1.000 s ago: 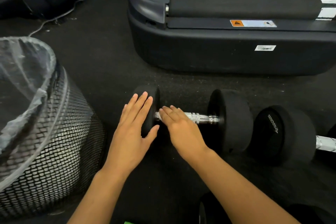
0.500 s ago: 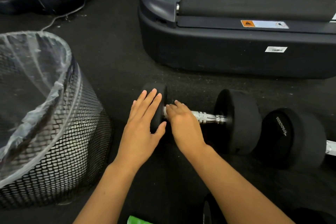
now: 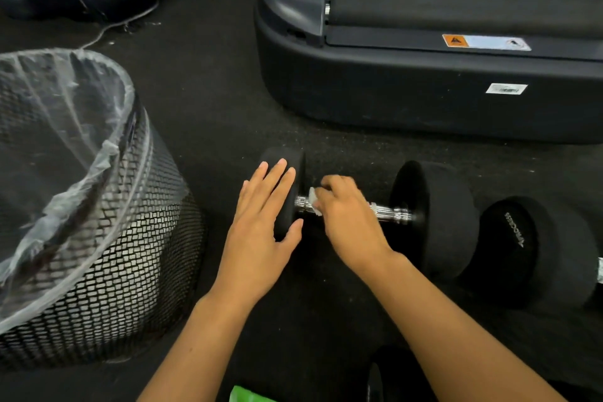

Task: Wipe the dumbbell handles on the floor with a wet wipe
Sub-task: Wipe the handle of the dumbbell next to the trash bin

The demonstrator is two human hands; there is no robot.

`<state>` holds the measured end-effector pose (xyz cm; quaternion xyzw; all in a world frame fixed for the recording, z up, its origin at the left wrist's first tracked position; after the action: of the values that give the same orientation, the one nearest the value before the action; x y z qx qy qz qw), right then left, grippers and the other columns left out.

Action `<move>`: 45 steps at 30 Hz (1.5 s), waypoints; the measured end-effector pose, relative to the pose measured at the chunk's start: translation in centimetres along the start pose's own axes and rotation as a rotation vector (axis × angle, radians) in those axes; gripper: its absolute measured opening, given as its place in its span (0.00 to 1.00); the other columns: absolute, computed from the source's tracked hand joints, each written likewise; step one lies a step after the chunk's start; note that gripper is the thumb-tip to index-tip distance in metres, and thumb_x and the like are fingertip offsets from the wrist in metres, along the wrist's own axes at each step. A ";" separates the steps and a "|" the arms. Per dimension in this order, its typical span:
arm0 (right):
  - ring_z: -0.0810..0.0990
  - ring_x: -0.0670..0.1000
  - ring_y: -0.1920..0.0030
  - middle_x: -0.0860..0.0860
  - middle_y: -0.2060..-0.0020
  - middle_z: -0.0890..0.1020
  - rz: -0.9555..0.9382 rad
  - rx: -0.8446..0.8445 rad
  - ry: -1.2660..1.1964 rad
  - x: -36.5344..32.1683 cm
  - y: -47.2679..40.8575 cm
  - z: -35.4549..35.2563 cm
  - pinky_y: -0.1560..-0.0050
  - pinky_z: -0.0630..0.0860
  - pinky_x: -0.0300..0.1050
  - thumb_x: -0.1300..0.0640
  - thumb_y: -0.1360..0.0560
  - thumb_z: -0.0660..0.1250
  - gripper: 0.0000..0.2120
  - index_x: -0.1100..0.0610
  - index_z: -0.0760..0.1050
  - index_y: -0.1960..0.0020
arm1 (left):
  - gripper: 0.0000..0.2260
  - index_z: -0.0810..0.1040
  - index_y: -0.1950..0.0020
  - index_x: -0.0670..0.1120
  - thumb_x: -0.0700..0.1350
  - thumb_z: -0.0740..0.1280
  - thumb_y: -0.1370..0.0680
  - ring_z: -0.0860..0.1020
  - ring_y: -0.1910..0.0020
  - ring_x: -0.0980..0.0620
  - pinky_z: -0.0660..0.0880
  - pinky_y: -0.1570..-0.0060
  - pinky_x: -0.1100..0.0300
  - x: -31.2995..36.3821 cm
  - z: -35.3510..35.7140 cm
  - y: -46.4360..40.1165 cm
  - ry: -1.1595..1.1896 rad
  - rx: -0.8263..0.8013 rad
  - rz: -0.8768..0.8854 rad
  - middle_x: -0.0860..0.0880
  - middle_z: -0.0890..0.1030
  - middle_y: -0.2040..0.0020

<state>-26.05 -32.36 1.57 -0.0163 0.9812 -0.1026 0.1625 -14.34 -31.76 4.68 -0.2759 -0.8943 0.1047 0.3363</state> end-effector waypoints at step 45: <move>0.78 0.54 0.52 0.52 0.53 0.77 0.143 -0.111 0.024 0.5 -1.0 -0.3 0.54 0.73 0.46 0.59 0.22 0.60 0.06 0.57 0.75 0.49 | 0.34 0.60 0.26 0.50 0.41 0.71 0.28 0.50 0.25 0.58 0.44 0.27 0.59 0.0 -0.1 0.0 0.020 0.000 -0.003 0.55 0.59 0.26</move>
<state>-26.64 -33.34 1.93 0.0461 0.9859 -0.0363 0.1566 -14.27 -31.78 4.73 -0.2756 -0.8913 0.1014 0.3454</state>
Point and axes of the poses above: each hand's wrist, its own y-axis away from the middle knuckle, its own z-axis out of the palm, x = y × z, the point moved 9 cm from there along -y, towards the middle knuckle
